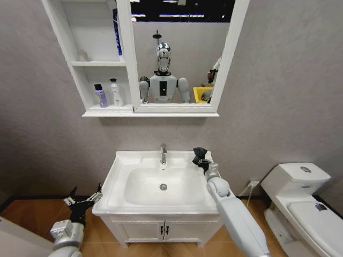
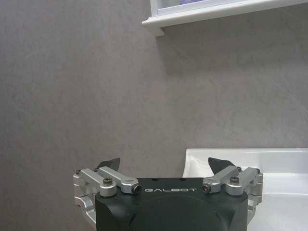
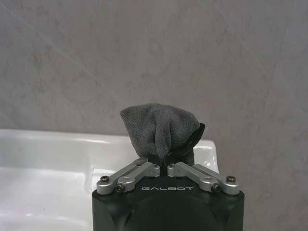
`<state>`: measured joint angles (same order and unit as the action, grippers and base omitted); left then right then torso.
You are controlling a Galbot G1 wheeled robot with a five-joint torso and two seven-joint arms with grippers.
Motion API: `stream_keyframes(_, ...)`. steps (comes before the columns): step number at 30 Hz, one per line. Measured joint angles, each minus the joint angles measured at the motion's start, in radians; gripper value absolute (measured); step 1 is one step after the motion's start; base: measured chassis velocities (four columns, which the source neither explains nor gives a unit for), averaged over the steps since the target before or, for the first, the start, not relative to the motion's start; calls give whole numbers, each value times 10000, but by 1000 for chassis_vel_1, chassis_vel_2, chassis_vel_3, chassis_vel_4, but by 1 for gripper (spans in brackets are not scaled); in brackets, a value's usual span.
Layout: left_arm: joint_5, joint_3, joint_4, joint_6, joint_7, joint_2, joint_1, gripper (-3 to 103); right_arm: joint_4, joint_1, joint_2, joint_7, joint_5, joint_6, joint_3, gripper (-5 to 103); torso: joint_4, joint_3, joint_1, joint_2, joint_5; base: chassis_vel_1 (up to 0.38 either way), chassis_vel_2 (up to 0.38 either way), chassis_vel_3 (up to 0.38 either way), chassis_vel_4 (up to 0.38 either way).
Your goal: Move facial cleanser and shampoo from washbasin to cabinet, then wipe washbasin with towel.
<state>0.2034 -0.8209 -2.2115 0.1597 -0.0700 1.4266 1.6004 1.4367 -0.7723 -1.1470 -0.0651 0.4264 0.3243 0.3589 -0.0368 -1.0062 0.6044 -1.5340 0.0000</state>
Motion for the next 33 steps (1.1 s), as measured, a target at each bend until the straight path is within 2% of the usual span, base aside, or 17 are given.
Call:
stream_keyframes(2,0,0,0,0,0,0,1,100,-452,110,317,1137,477,-29,28,10,4,0,-1,0,1,0,0,0,0)
stream_keyframes(3,0,0,0,0,0,0,1,100,-452,110,317,1137,477,-29,28,10,4,0,-1,0,1,0,0,0,0)
stream_keyframes(4,0,2,0,-1,0,0,0,100,-893,287,303,1666,256,-370,45,15,1,0,-1,-1,0,0,0,0,0)
stream_keyframes(5,1,1,-1,-1,0,0,1,100,-1361,473,163,1802,-252,-843,49,21,-6,0,-1,0,2,0,0,0,0)
stream_keyframes(6,1,1,-1,-1,0,0,1,100,-1361,473,163,1802,-252,-843,49,21,-6,0,-1,0,2,0,0,0,0)
stream_keyframes(7,0,1,-1,0,0,0,0,100,-1626,565,70,1835,-460,-1056,28,27,-13,-1,-1,0,4,0,0,0,0)
stream_keyframes(11,1,1,-1,0,0,0,0,100,-1780,613,1,1831,-489,-1091,-51,37,-7,0,1,0,-1,0,0,0,0)
stream_keyframes(16,0,1,-1,-1,0,0,0,100,-1666,608,-30,1308,-412,-726,-177,59,-5,0,-1,0,0,0,0,0,0)
stream_keyframes(17,0,1,-1,-1,0,0,0,100,-1666,608,-30,1308,-412,-726,-177,59,-5,0,-1,0,0,0,0,0,0)
stream_keyframes(19,0,1,0,-1,0,1,0,100,-1587,569,-5,1133,-471,-656,-188,70,-4,0,-1,0,0,0,0,0,0)
stream_keyframes(20,0,1,0,-1,0,1,0,100,-1587,569,-5,1133,-471,-656,-188,70,-4,0,-1,0,0,0,0,0,0)
stream_keyframes(22,0,1,0,0,0,0,0,100,-1375,442,59,784,-708,-685,-151,80,-5,0,-1,0,0,0,0,0,0)
stream_keyframes(23,0,1,0,0,0,0,0,100,-1375,442,59,784,-708,-685,-151,80,-5,0,-1,0,0,0,0,0,0)
stream_keyframes(24,0,1,0,0,0,0,1,100,-1128,302,116,526,-847,-703,-74,91,-6,0,0,0,0,0,0,0,0)
stream_keyframes(27,0,0,0,-1,0,0,0,100,-464,-237,245,35,-1327,-873,206,99,-6,0,-1,0,-1,0,0,0,0)
stream_keyframes(31,0,1,0,-1,0,0,0,100,380,-1079,317,-432,-2036,-1214,662,100,-4,0,-1,0,0,0,0,0,0)
stream_keyframes(33,0,0,0,-1,0,1,0,100,2067,-2309,360,-945,-2200,-1418,1222,100,-2,1,0,0,0,0,0,0,0)
